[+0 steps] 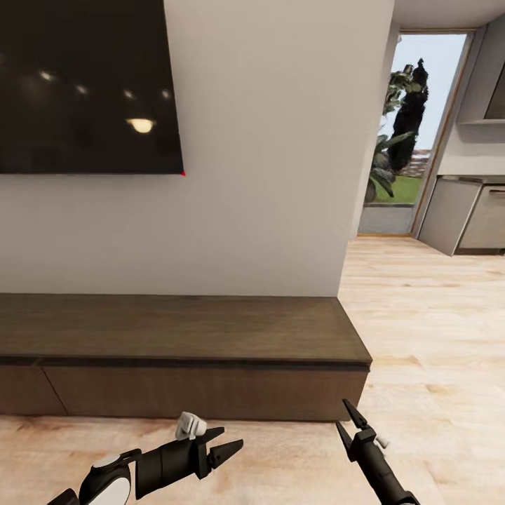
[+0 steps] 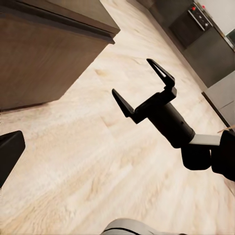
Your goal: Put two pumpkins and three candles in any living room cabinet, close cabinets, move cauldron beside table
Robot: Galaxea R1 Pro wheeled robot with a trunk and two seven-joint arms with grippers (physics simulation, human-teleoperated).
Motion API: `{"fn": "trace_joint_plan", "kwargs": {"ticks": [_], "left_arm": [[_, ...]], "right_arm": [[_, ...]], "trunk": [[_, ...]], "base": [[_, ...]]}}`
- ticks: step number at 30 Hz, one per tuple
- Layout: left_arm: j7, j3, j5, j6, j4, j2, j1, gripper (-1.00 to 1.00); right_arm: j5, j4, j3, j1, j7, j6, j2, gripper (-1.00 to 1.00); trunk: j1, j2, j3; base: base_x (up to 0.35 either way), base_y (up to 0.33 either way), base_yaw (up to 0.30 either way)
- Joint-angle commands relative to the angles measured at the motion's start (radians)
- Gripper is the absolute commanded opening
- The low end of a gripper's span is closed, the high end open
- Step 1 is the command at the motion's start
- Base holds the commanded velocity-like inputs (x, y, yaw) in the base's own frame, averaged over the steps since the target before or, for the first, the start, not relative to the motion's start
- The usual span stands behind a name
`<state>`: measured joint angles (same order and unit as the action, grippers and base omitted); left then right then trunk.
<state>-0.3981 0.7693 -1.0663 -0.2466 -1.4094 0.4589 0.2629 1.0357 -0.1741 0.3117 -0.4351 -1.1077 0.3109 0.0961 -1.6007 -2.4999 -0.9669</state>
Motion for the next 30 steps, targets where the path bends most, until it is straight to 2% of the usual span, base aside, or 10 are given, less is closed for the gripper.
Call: {"fn": "trace_joint_plan", "kwargs": {"ticks": [1,16,25,30], "left_arm": [[0.000,0.001,-0.011,-0.006,0.000,0.000,0.001,1.00],[0.001,0.001,-0.011,-0.006,0.001,0.000,0.001,1.00],[0.001,0.001,-0.011,-0.006,0.001,0.000,0.001,1.00],[0.001,0.001,-0.011,-0.006,0.001,0.000,0.001,1.00]], "right_arm": [[0.009,0.001,-0.003,-0.001,-0.001,0.010,0.003,1.00],[0.009,0.023,-0.002,0.000,0.006,0.010,0.008,1.00],[0.010,0.024,-0.002,0.000,0.031,0.010,0.007,1.00],[0.010,0.024,-0.002,-0.001,0.032,0.010,0.007,1.00]], "trunk": [[0.000,0.000,-0.001],[0.000,0.000,-0.001],[0.000,0.000,-0.001],[0.000,0.000,-0.001]], "base": [[0.155,-0.019,0.000],[0.125,-0.054,0.000],[0.252,-0.007,0.000],[0.100,-0.001,0.000]]}}
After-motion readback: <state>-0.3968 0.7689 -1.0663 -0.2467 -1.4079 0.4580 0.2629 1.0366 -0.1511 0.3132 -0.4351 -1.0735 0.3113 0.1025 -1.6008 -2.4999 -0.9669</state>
